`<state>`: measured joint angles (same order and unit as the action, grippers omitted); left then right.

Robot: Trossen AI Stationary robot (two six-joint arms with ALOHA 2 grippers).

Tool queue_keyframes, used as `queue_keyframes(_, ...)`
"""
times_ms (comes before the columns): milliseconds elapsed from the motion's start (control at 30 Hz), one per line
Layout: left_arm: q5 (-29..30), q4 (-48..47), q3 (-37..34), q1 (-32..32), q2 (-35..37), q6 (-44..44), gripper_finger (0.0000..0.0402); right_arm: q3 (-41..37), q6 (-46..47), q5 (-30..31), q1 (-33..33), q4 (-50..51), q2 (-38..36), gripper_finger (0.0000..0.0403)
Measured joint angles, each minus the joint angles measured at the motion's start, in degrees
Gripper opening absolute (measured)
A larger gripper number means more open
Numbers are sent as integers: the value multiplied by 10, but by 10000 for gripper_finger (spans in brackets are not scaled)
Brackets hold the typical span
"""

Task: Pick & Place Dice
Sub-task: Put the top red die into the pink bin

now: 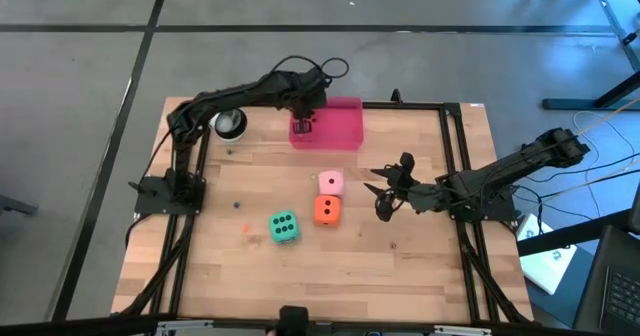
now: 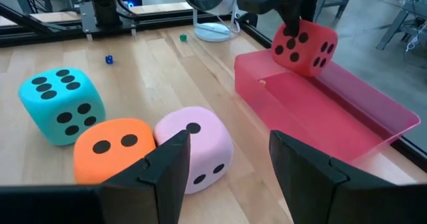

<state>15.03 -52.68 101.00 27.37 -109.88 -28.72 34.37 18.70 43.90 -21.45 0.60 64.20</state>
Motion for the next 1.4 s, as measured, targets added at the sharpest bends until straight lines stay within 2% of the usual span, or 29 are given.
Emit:
queue_keyframes(1100,-42,-14,-4,-12,-20,2,74,0,6,0,0,3,0,206)
queue_keyframes(1400,-26,-20,-4,-15,-48,0,79,0,8,-5,0,9,0,206)
